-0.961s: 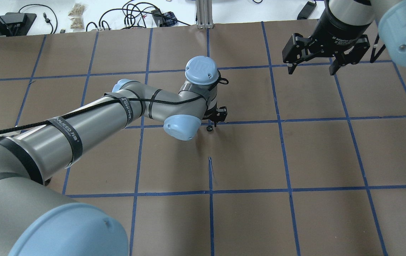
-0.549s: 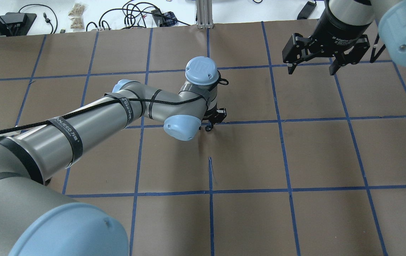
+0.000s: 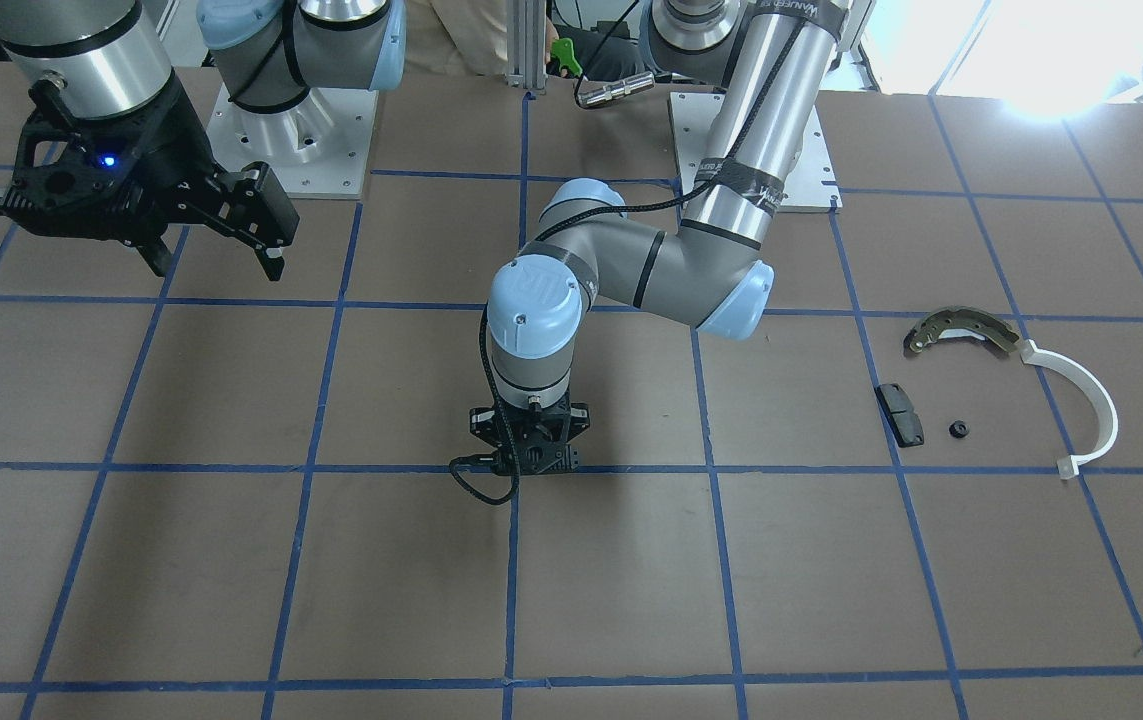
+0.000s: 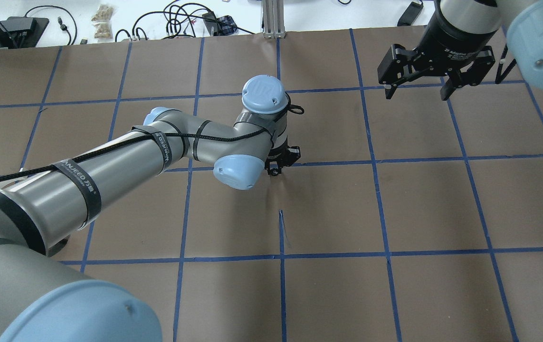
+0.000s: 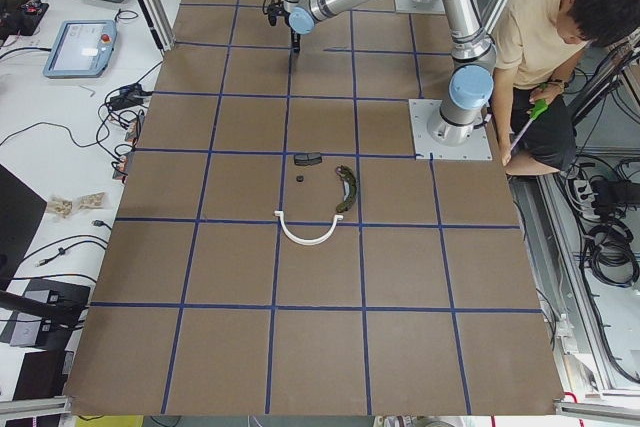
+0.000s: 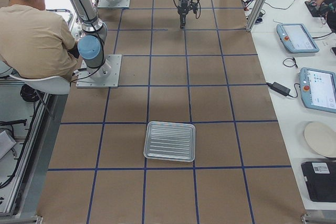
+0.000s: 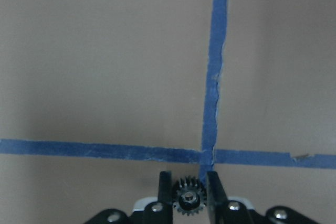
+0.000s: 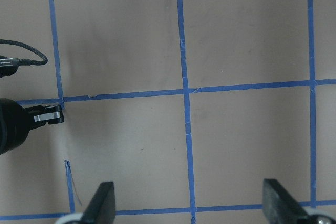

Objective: Place bearing gear from tray to pile

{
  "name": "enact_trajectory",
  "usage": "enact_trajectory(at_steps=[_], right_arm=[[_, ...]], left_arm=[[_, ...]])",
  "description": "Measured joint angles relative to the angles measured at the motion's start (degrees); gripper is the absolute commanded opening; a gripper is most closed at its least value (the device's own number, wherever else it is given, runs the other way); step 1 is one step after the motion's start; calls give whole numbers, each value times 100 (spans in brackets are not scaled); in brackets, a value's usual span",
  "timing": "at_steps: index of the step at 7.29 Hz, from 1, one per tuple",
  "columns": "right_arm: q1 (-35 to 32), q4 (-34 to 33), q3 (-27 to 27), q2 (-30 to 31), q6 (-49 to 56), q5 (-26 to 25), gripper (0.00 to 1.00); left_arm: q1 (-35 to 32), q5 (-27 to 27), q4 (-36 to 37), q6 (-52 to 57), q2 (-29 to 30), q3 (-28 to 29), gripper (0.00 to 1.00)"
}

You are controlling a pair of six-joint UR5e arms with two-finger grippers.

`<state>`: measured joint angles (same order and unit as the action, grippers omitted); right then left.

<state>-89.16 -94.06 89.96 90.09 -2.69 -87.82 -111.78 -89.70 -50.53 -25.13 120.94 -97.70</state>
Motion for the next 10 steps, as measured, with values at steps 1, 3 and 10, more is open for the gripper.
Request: enact_trajectory(at_steps=[1, 3, 10], right_arm=[[3, -4, -4, 0, 8, -4, 100], [0, -7, 3, 0, 9, -7, 100], [3, 1, -4, 0, 16, -9, 100]], left_arm=[[205, -7, -107, 173, -176, -20, 9], [1275, -117, -812, 1638, -849, -45, 8], [5615, -236, -685, 7452, -1232, -536, 7]])
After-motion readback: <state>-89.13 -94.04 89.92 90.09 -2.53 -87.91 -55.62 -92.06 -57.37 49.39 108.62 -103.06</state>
